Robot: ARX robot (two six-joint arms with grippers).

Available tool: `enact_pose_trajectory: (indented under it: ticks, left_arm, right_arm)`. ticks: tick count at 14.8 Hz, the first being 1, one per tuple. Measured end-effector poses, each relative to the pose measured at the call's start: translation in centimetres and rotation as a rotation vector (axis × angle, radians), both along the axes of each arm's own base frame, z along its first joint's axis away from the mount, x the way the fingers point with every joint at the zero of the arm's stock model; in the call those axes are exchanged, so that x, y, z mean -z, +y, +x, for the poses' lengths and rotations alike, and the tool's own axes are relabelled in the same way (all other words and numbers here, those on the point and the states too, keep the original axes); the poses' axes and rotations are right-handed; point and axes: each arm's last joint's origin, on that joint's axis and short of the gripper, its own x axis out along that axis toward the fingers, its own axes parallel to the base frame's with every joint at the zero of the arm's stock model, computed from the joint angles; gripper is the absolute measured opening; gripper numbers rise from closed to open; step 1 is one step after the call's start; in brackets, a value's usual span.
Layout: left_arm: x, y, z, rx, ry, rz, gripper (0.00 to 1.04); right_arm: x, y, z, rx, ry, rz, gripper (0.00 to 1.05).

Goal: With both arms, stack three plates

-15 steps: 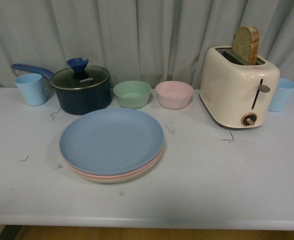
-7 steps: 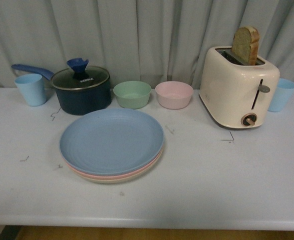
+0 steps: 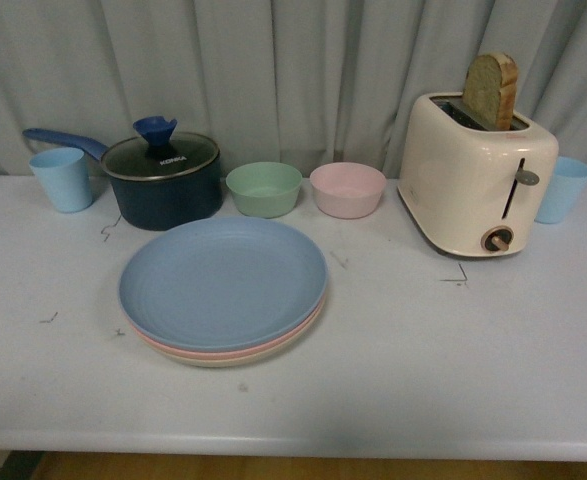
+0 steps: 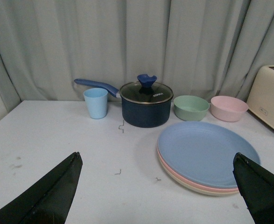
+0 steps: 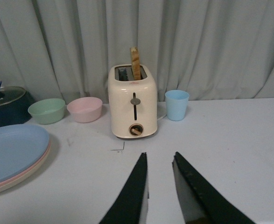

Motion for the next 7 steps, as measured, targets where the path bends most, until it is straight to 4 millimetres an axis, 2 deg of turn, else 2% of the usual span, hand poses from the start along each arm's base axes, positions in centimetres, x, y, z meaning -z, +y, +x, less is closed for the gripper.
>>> enact_pose_trajectory:
  ticks: [7]
  left_arm:
    - [0.0,0.0,0.0,0.0,0.0,0.0,0.98]
  right_arm:
    - [0.0,0.0,0.0,0.0,0.0,0.0,0.89]
